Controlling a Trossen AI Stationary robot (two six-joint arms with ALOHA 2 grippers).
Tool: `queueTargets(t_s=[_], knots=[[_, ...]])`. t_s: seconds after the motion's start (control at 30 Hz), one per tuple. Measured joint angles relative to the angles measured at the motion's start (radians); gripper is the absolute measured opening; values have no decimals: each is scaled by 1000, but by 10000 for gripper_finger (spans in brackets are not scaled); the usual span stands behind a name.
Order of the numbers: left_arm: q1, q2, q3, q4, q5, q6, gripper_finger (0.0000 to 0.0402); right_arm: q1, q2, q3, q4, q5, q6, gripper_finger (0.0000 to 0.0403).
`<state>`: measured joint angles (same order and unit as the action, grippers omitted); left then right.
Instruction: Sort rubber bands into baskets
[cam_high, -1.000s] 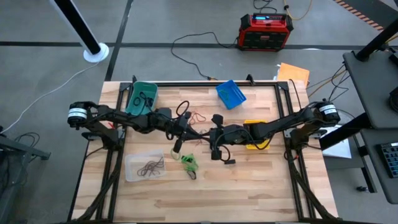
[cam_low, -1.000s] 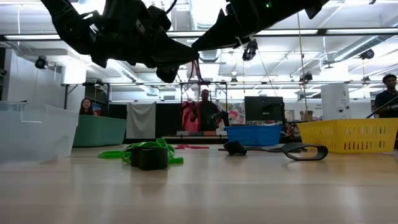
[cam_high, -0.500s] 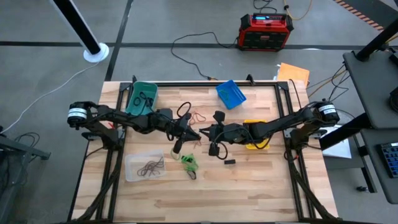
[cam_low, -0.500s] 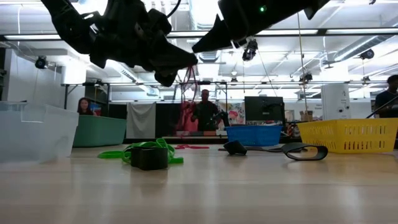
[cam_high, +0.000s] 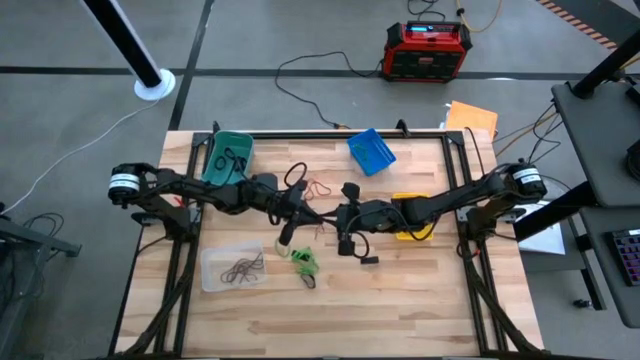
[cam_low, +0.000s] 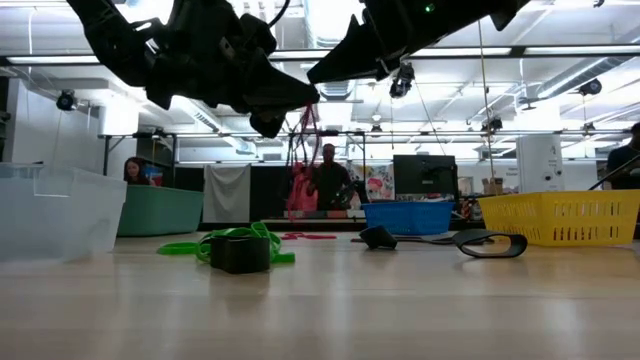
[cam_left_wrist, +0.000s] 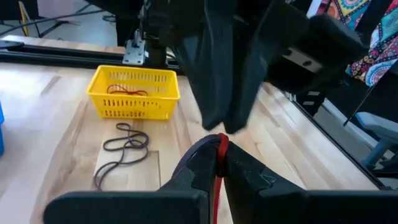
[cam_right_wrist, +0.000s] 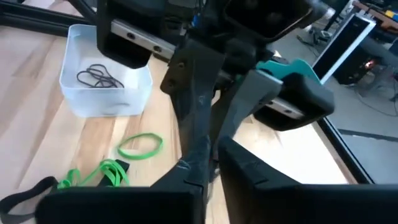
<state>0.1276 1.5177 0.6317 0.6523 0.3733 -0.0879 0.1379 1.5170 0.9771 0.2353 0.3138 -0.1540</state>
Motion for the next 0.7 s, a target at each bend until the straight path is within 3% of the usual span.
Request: queueTargets(t_s=[0.27, 0.4, 0.53, 0.7], knots=[[0, 0, 19, -9, -1, 0, 9, -1, 0, 0, -18, 1, 18, 102], [0, 0, 22, -12, 3, 0, 9, -1, 0, -1, -21, 0, 4, 120], [-1, 1, 22, -9, 3, 0, 9, -1, 0, -1, -43, -7, 6, 108], [-1, 2, 22, -8, 3, 22, 9, -1, 0, -1, -53, -43, 6, 51]])
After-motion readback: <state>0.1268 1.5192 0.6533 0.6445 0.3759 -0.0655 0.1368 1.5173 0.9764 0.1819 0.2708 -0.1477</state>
